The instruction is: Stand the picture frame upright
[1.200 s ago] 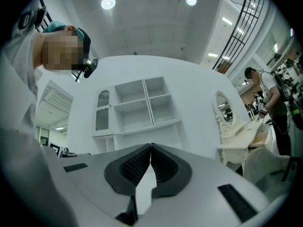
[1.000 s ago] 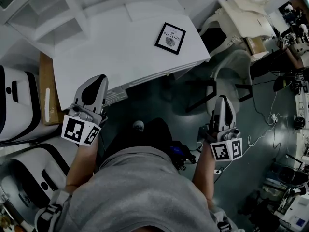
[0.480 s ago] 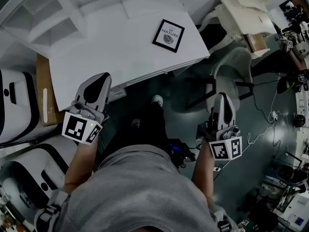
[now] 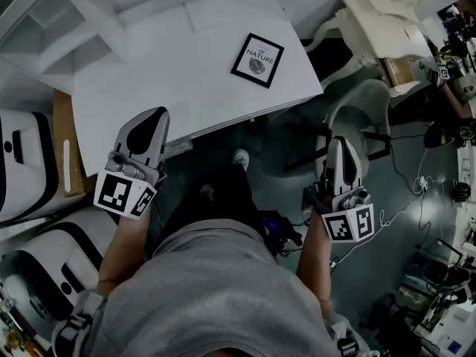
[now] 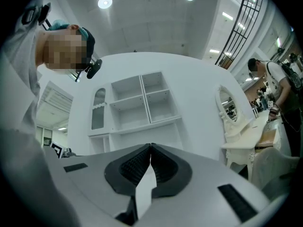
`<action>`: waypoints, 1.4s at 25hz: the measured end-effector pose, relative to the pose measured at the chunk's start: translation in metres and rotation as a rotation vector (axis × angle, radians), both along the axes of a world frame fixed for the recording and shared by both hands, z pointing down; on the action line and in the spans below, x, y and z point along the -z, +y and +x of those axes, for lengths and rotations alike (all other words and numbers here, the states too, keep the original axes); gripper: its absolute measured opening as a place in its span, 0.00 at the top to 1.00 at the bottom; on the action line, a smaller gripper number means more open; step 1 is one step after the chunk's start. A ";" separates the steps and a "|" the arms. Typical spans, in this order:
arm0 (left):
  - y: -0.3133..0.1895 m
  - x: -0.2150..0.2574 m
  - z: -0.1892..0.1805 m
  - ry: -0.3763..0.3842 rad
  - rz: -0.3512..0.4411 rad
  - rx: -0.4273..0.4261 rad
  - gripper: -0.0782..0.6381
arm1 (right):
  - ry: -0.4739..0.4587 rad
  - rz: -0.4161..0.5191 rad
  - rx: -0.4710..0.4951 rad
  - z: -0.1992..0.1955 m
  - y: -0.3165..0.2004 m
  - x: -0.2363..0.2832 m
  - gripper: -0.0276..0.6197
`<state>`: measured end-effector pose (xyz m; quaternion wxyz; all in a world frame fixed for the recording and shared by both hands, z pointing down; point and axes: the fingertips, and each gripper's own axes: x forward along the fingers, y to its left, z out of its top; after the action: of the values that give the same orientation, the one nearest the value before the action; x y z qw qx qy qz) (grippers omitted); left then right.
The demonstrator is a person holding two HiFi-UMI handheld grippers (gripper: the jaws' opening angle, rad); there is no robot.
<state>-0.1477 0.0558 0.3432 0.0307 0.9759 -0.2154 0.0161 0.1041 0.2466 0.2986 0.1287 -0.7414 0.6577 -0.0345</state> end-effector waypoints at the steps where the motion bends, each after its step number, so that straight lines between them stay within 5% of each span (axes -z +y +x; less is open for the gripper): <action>1: -0.003 -0.001 0.005 -0.001 -0.001 0.002 0.88 | -0.003 0.000 0.004 0.006 -0.004 -0.001 0.91; 22: -0.062 -0.005 0.111 -0.050 0.013 0.145 0.88 | -0.058 0.013 0.170 0.131 -0.101 -0.012 0.91; 35: -0.062 -0.011 0.147 -0.077 0.011 0.236 0.88 | -0.085 0.003 0.331 0.163 -0.134 -0.021 0.91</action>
<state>-0.0011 -0.0057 0.3546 0.0189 0.9426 -0.3297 0.0488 0.2670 0.1122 0.3193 0.1501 -0.6208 0.7648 -0.0852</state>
